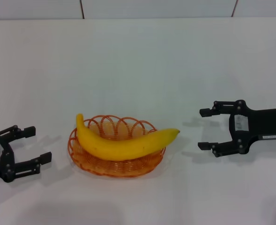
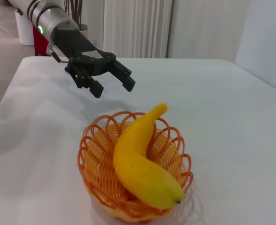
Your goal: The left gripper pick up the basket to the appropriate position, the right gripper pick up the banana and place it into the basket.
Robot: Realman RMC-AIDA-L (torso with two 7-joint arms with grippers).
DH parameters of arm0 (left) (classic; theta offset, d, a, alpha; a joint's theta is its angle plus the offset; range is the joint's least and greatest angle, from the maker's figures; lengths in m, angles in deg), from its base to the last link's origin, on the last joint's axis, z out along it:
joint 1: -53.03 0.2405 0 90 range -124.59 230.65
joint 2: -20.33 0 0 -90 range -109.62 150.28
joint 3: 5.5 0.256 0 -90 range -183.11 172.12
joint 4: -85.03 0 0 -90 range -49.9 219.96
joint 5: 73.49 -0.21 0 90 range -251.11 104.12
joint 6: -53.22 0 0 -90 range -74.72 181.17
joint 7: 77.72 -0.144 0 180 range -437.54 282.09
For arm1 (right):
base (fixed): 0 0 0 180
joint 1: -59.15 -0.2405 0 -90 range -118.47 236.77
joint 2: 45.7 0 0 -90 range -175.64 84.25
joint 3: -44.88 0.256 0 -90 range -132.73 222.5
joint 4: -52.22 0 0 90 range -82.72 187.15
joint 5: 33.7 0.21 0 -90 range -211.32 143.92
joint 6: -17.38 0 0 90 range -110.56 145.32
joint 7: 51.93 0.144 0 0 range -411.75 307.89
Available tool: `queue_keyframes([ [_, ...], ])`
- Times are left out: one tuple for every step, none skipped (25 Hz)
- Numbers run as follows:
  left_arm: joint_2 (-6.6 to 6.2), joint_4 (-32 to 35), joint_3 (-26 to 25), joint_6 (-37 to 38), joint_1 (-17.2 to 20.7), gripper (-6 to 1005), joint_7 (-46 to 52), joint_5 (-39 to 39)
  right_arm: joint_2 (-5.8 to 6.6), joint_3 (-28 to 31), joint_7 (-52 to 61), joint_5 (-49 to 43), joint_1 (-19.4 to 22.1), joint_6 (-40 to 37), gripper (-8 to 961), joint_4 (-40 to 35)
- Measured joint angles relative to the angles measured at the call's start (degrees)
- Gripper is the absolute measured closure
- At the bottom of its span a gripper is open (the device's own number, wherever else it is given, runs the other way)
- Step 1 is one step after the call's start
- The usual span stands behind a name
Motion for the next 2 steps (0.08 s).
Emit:
queue_keyframes([
  [0.00, 0.0, 0.0, 0.0, 0.0, 154, 0.0, 0.0, 0.00, 0.0, 0.0, 0.0, 0.0, 0.0, 120, 0.0],
  [0.00, 0.0, 0.0, 0.0, 0.0, 154, 0.0, 0.0, 0.00, 0.0, 0.1, 0.0, 0.0, 0.0, 120, 0.0],
])
